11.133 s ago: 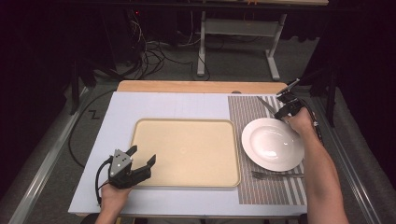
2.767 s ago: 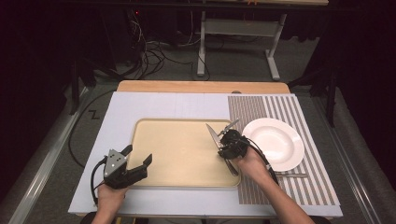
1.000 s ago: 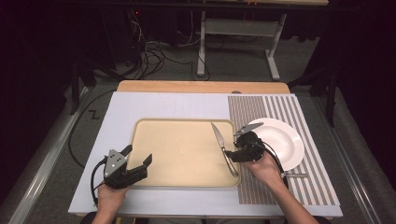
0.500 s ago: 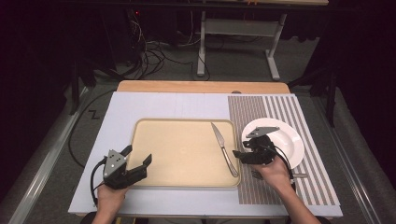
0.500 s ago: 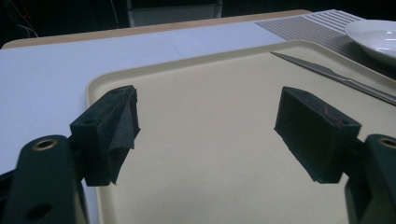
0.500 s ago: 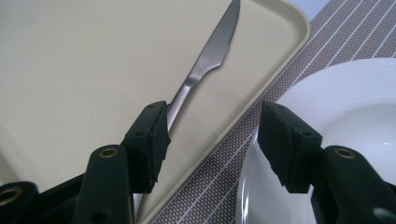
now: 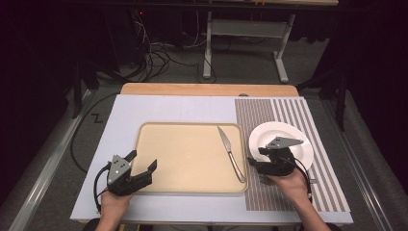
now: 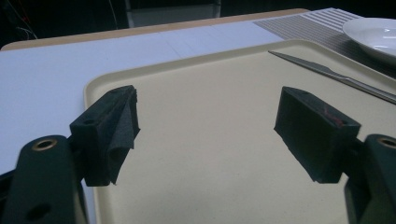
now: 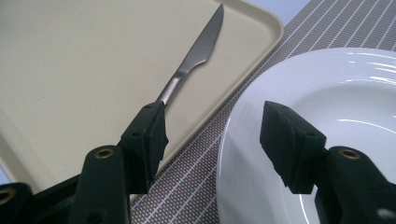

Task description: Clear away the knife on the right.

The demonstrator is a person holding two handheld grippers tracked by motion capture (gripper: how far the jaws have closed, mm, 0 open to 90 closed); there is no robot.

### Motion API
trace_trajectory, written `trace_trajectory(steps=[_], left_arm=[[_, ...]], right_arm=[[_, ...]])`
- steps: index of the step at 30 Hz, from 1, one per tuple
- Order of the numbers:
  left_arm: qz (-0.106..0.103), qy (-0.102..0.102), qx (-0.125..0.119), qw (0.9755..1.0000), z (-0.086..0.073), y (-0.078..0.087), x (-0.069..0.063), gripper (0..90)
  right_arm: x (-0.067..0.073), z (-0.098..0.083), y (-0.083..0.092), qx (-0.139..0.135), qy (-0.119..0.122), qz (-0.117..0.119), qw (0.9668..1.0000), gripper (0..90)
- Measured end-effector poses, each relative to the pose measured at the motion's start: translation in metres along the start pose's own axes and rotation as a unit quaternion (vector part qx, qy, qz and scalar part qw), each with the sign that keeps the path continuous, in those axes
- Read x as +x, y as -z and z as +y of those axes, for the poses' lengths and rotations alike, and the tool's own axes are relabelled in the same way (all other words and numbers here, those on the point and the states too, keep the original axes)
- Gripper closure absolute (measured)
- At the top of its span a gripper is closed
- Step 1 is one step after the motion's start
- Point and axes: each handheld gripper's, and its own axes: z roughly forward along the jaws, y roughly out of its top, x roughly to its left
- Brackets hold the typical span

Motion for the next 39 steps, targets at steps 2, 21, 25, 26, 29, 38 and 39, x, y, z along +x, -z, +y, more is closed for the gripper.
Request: trace_trajectory(steps=[2, 21, 25, 26, 29, 38, 39], left_arm=[[-0.001, -0.003, 0.001, 1.0, 0.0, 0.0, -0.001, 22.6], [0.001, 0.01, -0.006, 0.9999, 0.0, 0.001, 0.0, 22.1], [-0.003, 0.003, -0.005, 1.0, 0.001, 0.0, -0.001, 22.1], [-0.007, 0.002, -0.004, 1.0, 0.001, 0.0, -0.002, 22.0], [-0.011, -0.001, -0.004, 0.9999, 0.0, 0.001, -0.003, 22.0], [-0.011, 0.003, -0.005, 0.9999, 0.001, 0.002, -0.001, 21.9], [-0.01, -0.001, -0.005, 0.9999, 0.001, 0.002, -0.002, 21.9]], right_arm=[[0.0, -0.003, 0.003, -0.012, -0.002, -0.004, 0.9999, 42.1], [-0.016, -0.052, 0.044, -0.114, -0.043, -0.038, 0.9918, 38.8], [-0.022, -0.059, 0.047, -0.129, -0.053, -0.045, 0.9891, 38.0], [-0.023, -0.062, 0.048, -0.132, -0.055, -0.049, 0.9885, 37.9], [-0.025, -0.067, 0.051, -0.148, -0.055, -0.053, 0.986, 37.6], [-0.031, -0.081, 0.063, -0.179, -0.06, -0.06, 0.9801, 34.1], [-0.031, -0.082, 0.065, -0.184, -0.06, -0.059, 0.9793, 33.6]])
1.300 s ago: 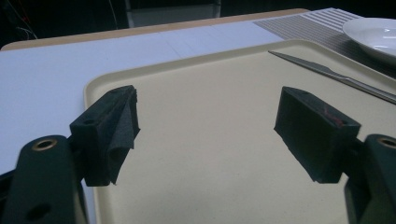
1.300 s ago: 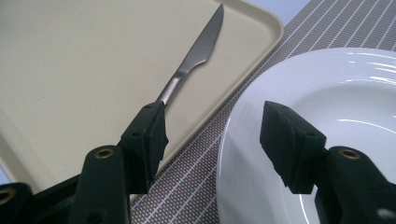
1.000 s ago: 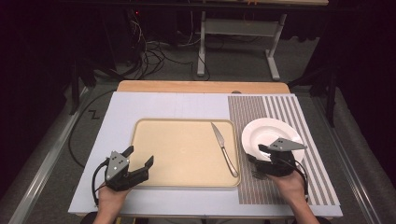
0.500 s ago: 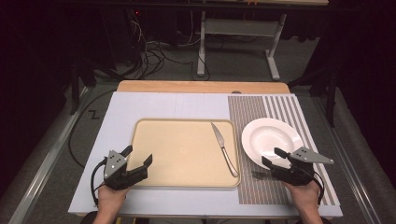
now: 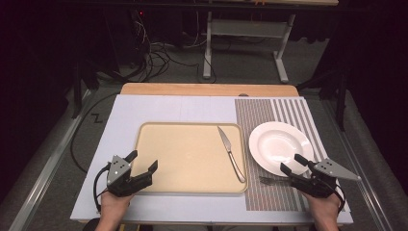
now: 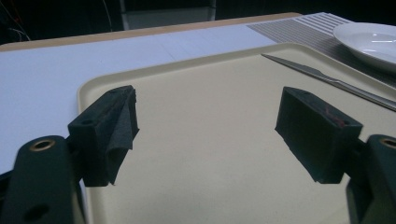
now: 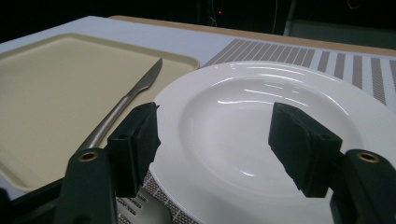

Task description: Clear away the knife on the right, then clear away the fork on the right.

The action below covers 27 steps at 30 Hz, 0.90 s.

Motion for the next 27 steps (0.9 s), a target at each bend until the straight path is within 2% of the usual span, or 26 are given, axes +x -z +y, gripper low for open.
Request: trace_trajectory(steps=[4, 7, 10, 14, 17, 20, 23, 27], left_arm=[[0.004, -0.001, -0.004, 1.0, 0.0, 0.003, -0.001, 21.8], [0.007, 0.007, -0.005, 0.9999, 0.0, 0.005, 0.004, 21.8], [0.007, 0.006, -0.005, 0.9999, 0.0, 0.004, 0.005, 21.8], [0.004, -0.014, -0.001, 0.9999, 0.002, 0.0, 0.001, 21.8], [-0.007, -0.021, 0.004, 0.9997, 0.003, -0.004, -0.004, 21.7], [-0.012, -0.024, 0.008, 0.9996, 0.003, -0.005, -0.004, 21.7], [-0.012, -0.022, 0.009, 0.9996, 0.002, -0.005, -0.002, 21.6], [-0.011, -0.024, 0.008, 0.9996, 0.003, -0.004, -0.003, 21.6]], right_arm=[[-0.001, -0.002, 0.007, -0.006, -0.01, -0.003, 0.9999, 30.9], [-0.001, 0.002, 0.009, -0.007, -0.019, -0.004, 0.9998, 33.7], [-0.003, 0.004, 0.007, 0.021, -0.02, -0.006, 0.9996, 36.3], [-0.002, 0.009, 0.009, 0.054, -0.004, -0.015, 0.9984, 39.1], [0.0, 0.011, 0.014, 0.077, 0.009, -0.017, 0.9969, 42.4], [-0.001, 0.015, 0.018, 0.089, 0.0, -0.017, 0.9958, 42.3], [0.002, 0.021, 0.018, 0.114, 0.016, -0.029, 0.9929, 43.0], [0.003, 0.023, 0.011, 0.15, 0.019, -0.027, 0.9882, 43.9]])
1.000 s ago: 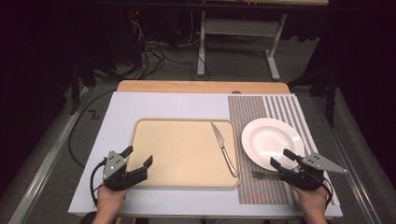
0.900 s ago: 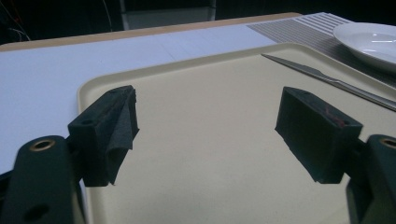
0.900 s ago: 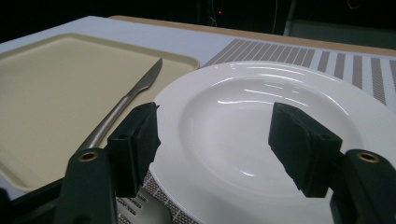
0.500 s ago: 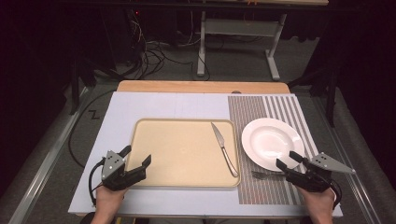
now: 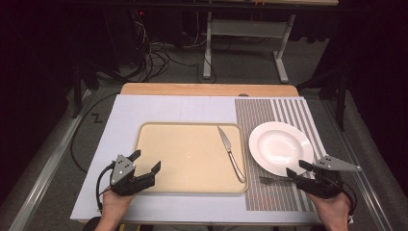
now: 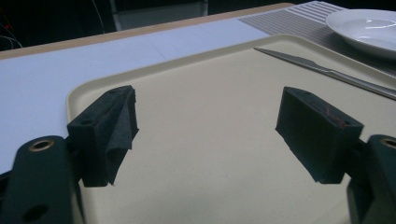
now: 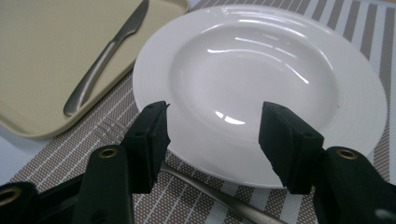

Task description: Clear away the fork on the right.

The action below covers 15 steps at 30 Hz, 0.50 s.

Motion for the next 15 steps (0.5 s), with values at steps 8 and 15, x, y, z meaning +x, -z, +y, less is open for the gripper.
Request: trace_trajectory(steps=[8, 15], left_arm=[[-0.003, -0.001, 0.007, 1.0, -0.0001, -0.003, -0.0012, 21.6], [-0.004, -0.001, 0.008, 1.0, -0.0002, -0.0034, -0.0008, 21.6]], right_arm=[[0.0012, 0.0051, 0.0001, 0.058, 0.006, -0.014, 0.9982, 49.4], [0.0059, 0.0095, -0.0006, 0.115, 0.016, -0.03, 0.9928, 51.6]])
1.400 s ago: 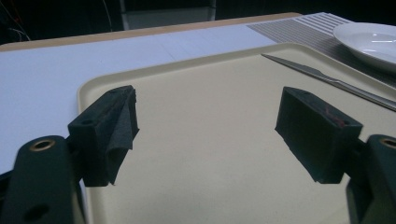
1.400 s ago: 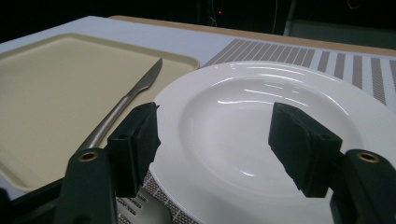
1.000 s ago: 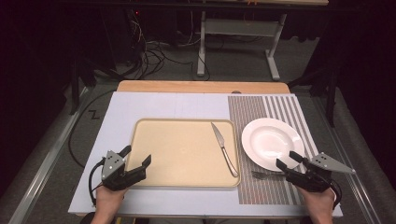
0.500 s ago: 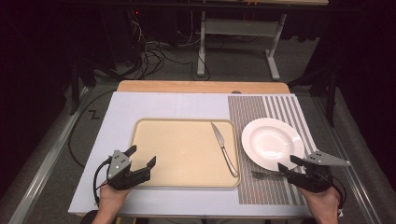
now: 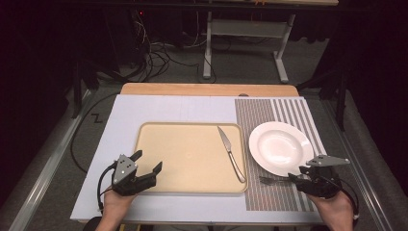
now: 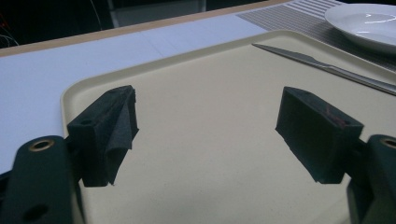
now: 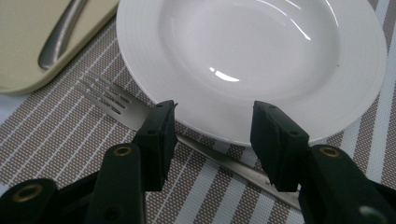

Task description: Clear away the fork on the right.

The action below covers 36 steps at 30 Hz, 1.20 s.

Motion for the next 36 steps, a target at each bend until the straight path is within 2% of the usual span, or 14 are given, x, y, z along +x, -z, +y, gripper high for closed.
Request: trace_trajectory(steps=[4, 7, 11, 18, 31, 36], left_arm=[[-0.001, -0.001, 0.0, 1.0, 0.0, 0.0, 0.0, 21.6], [0.0, -0.003, 0.001, 1.0, 0.0, 0.001, -0.001, 21.6], [0.0, -0.003, 0.001, 1.0, 0.0, 0.0, -0.001, 21.6], [0.001, -0.003, 0.001, 1.0, 0.0, 0.0, -0.001, 21.6], [0.004, -0.004, 0.001, 1.0, 0.0, 0.0, -0.001, 21.3], [0.003, -0.004, 0.003, 1.0, 0.0, 0.0, -0.001, 21.3]], right_arm=[[0.0, 0.001, -0.002, 0.025, 0.001, -0.008, 0.9996, 52.5], [-0.002, 0.0, 0.0, 0.036, -0.016, -0.009, 0.9992, 53.5], [-0.006, -0.001, 0.002, 0.046, -0.024, -0.013, 0.9986, 53.5], [-0.009, -0.004, -0.005, 0.073, -0.025, -0.005, 0.997, 53.3], [-0.021, -0.011, -0.016, 0.091, -0.04, -0.005, 0.995, 52.2], [-0.025, -0.011, -0.018, 0.084, -0.043, -0.002, 0.9956, 49.8]])
